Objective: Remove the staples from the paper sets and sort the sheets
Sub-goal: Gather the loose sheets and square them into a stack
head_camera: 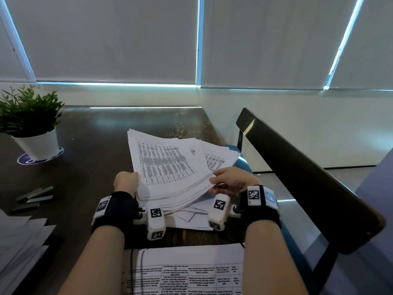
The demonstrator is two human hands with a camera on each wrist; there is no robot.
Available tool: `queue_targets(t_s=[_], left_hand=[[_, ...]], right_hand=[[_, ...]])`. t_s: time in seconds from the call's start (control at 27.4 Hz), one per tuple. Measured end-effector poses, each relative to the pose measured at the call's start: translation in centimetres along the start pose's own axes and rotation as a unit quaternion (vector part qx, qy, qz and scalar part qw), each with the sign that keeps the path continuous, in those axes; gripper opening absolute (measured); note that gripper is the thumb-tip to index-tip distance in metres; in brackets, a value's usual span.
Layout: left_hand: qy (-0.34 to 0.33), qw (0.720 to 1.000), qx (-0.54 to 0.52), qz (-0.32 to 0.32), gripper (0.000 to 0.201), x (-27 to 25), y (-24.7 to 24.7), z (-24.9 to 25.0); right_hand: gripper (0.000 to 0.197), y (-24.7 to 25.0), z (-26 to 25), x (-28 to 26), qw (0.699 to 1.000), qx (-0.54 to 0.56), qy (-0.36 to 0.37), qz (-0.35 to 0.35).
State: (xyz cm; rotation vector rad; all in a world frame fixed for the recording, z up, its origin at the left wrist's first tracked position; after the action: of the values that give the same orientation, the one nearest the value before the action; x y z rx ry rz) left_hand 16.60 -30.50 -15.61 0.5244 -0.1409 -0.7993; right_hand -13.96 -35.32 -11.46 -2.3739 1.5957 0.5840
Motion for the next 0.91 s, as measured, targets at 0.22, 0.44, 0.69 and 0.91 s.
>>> queue_targets(t_s=[0.22, 0.44, 0.69, 0.91], left_hand=[[0.008, 0.997, -0.027, -0.070, 0.029, 0.6, 0.9, -0.8], [0.003, 0.992, -0.081, -0.097, 0.039, -0.1, 0.3, -0.6], [-0.032, 0.982, -0.130, -0.134, 0.022, -0.7, -0.1, 0.6], [-0.060, 0.955, -0.247, -0.151, 0.036, -3.0, 0.0, 2.6]], right_hand=[[0.034, -1.6, 0.4, -0.4, 1.000, 0.015, -0.020, 0.007], [0.025, -0.5, -0.2, 0.4, 0.994, 0.042, 0.059, 0.082], [0.022, -0.8, -0.1, 0.1, 0.987, 0.092, 0.105, 0.079], [0.025, -0.8, -0.3, 0.1, 0.975, 0.105, 0.160, 0.113]])
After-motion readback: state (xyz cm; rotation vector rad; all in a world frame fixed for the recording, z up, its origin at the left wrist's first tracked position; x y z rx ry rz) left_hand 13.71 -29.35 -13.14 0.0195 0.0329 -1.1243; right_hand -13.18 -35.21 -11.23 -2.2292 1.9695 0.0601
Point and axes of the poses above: each hand's wrist, its own x-axis towards the middle knuckle, its own y-axis out of the back of the hand, z = x × y, the point moved 4 cm from there along x, towards the middle knuckle, and after that the axes turned 6 degrees about x, right-handed, at the moved point
